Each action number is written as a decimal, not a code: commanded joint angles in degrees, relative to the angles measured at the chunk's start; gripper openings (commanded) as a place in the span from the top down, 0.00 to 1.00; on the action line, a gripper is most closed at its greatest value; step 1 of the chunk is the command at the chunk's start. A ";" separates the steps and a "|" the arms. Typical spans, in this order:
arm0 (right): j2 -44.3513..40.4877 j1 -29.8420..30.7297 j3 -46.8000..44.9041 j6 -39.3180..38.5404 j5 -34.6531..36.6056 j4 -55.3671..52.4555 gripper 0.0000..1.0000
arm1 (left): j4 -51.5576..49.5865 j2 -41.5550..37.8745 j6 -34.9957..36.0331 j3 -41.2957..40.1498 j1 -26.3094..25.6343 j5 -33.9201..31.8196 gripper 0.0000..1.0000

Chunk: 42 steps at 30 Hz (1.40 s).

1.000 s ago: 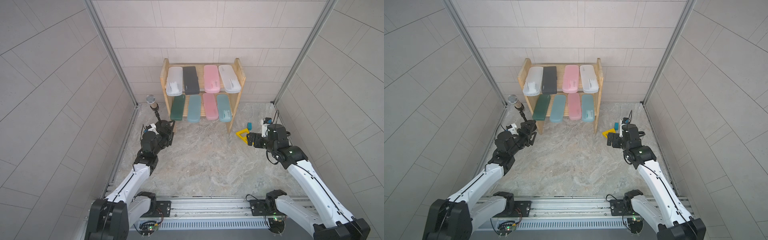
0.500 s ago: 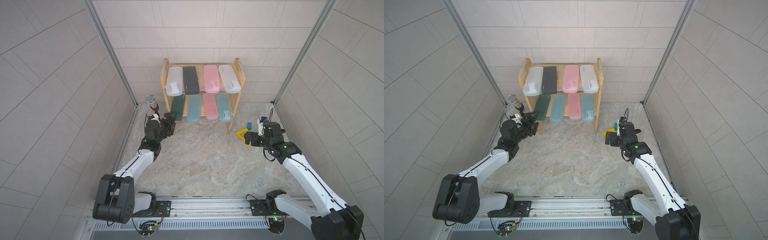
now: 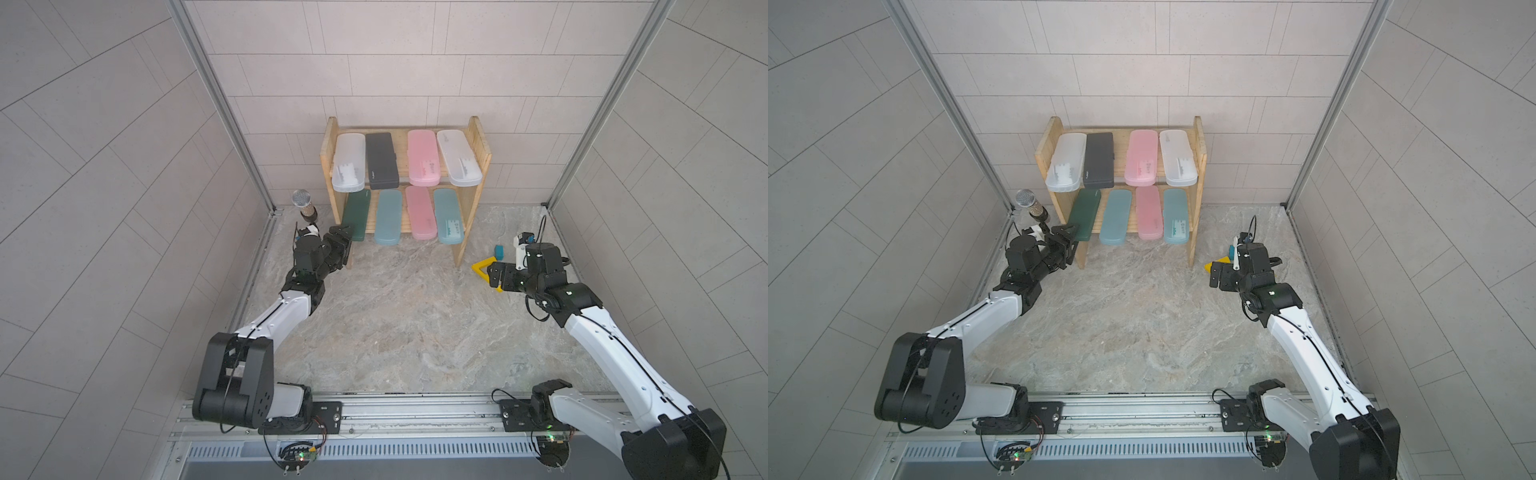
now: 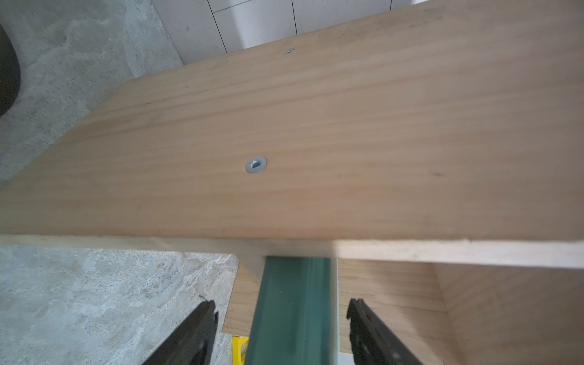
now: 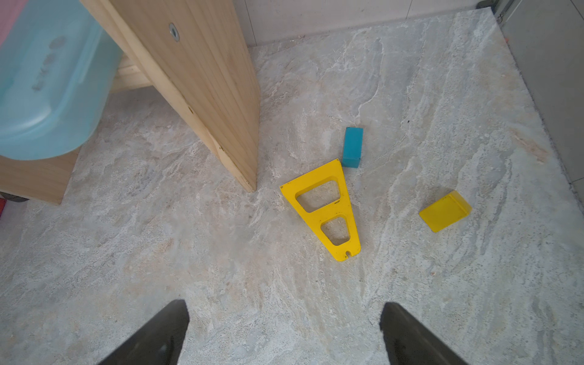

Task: Remove the pencil cases from the shelf
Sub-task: Pick up the pencil case from the shelf.

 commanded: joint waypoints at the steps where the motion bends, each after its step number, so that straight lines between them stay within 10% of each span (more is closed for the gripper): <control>1: 0.10 0.22 1.05 -0.76 0.16 0.02 0.00 | 2.84 0.72 -0.10 1.99 -0.17 -0.50 0.32; 10: 1.38 0.22 1.40 -1.83 0.35 0.66 0.00 | 4.13 0.85 0.58 2.40 -0.27 -0.97 0.43; 26: -1.39 0.31 3.31 -0.50 -2.35 -2.56 0.00 | 5.23 -5.03 2.22 -2.54 -0.15 0.82 1.00; 42: -12.31 17.57 4.07 6.27 -1.42 -2.88 0.00 | -13.40 -56.20 30.59 -21.84 -0.12 -0.02 1.00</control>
